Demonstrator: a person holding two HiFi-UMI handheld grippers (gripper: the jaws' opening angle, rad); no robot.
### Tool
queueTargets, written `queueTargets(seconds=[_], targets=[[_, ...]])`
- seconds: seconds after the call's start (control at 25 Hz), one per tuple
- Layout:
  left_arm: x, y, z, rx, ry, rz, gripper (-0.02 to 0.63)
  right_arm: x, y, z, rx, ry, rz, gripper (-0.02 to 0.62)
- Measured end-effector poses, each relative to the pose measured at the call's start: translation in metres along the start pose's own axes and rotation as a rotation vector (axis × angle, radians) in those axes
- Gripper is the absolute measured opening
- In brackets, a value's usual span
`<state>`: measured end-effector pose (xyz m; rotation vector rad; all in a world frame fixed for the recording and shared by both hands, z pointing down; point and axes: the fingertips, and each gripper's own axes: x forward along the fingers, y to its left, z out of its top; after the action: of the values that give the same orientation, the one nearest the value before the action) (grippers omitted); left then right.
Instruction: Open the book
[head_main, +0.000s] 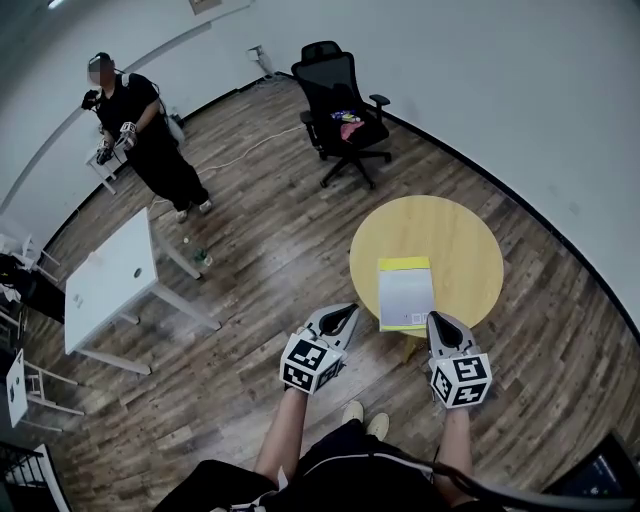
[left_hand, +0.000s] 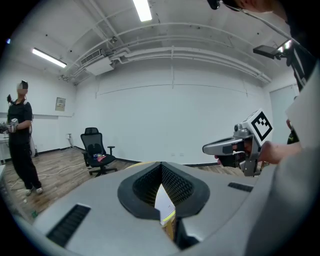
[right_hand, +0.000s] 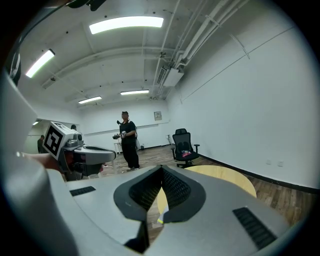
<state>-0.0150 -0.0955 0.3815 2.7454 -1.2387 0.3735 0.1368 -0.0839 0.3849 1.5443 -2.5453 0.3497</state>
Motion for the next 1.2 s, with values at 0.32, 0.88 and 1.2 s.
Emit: queueTargets(seconds=[0.32,0.88,1.2], targets=[[-0.014,0.021,-0.018,-0.036,0.021,0.030,-0.002,0.023,0.021,-0.012,-0.006,0.044,0.037,0.005],[0.007,0.021,-0.100,-0.166,0.135,-0.019,-0.002,0.051,0.023,-0.090,0.053,0.213,0.032,0.005],[0.016,0.020,-0.169,-0.262,0.241,-0.040,-0.002,0.073,0.024,-0.151,0.094,0.316,0.046,0.005]])
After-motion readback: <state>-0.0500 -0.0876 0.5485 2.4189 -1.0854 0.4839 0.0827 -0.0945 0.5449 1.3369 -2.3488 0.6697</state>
